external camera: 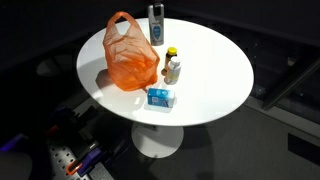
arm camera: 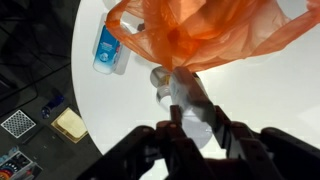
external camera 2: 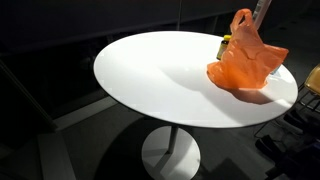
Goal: Put one white bottle in the plastic
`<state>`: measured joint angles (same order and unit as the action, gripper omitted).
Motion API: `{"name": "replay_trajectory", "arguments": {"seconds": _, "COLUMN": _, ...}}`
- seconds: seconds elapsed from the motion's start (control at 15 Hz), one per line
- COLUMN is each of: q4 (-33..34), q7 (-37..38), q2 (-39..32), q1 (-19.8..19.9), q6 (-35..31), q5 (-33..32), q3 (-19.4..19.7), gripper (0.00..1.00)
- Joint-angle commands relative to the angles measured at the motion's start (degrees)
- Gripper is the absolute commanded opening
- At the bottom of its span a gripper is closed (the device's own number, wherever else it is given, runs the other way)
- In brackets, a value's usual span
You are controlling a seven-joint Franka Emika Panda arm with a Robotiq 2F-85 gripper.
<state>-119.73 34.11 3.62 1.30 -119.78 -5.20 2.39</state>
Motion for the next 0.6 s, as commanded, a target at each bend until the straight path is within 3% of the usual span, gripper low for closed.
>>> {"name": "replay_trajectory", "arguments": {"seconds": 0.0, "q4": 0.5, "q7": 0.9, "q2": 1.0, "q1": -0.6, "q6": 2.4, "q5": 1.5, "q3": -2.0, "gripper": 0.10}}
{"name": "replay_trajectory", "arguments": {"seconds": 0.53, "q4": -0.4, "q7": 4.9, "q2": -0.5, "q1": -3.4, "q6": 5.0, "q5": 0.6, "q3": -6.1, "gripper": 0.10}}
